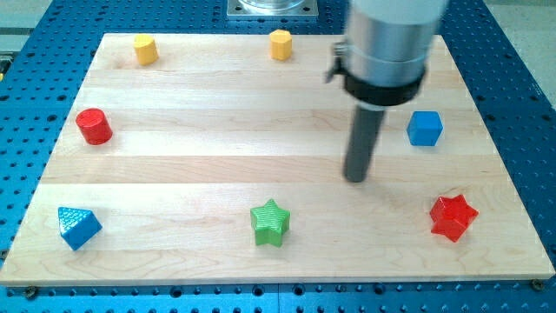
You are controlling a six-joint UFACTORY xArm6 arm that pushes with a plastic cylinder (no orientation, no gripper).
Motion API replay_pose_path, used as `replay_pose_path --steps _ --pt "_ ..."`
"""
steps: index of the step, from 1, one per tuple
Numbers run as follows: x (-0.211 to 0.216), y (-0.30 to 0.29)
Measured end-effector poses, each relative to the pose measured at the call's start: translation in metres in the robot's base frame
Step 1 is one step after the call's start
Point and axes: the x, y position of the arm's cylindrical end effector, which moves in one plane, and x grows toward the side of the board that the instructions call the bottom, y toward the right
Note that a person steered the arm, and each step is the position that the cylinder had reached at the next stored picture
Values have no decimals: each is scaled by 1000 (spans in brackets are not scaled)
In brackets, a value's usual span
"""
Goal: Push the red star into the red circle
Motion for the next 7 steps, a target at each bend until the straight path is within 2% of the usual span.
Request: replay_pose_path --steps 1,2,3,5,6,7 --pt "-2 69" --pt "31 150" --pt "84 172" --pt "61 36" --pt "59 67" --pt "84 77"
